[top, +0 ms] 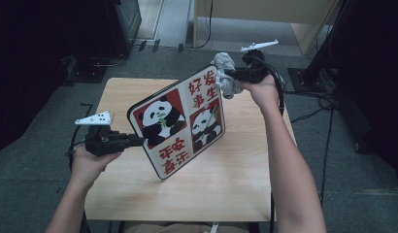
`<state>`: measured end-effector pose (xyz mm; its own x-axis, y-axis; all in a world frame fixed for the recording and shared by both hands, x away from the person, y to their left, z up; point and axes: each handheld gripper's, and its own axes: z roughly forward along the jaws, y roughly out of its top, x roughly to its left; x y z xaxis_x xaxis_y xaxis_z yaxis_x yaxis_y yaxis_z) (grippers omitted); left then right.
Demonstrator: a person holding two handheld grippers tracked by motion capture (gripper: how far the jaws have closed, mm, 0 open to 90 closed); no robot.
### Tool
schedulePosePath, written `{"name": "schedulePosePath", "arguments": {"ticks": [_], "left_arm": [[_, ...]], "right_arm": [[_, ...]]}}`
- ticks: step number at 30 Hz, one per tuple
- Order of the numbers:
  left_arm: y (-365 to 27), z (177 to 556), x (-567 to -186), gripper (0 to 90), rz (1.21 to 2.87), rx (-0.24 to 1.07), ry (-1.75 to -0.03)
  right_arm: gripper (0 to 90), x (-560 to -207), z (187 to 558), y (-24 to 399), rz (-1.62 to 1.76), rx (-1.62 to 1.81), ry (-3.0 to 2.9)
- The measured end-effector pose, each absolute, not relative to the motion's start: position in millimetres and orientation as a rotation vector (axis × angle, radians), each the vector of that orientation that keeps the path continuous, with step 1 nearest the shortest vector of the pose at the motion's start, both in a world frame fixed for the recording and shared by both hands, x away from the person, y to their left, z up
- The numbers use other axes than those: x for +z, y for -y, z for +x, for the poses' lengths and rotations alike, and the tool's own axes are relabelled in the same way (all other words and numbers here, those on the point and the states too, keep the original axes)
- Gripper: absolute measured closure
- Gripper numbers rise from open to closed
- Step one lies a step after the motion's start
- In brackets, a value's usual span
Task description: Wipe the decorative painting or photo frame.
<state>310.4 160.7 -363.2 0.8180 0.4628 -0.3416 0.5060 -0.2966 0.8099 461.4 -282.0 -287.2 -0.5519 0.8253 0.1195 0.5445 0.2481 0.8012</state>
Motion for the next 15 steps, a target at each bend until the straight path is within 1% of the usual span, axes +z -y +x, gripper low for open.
{"name": "schedulePosePath", "arguments": {"ticks": [15], "left_arm": [[-160.3, 310.3, -363.1, 77.7, 1.939, -0.049, -0.726]], "right_arm": [[73.4, -299.4, 457.2, 282.9, 1.281, 1.195, -2.213]]}}
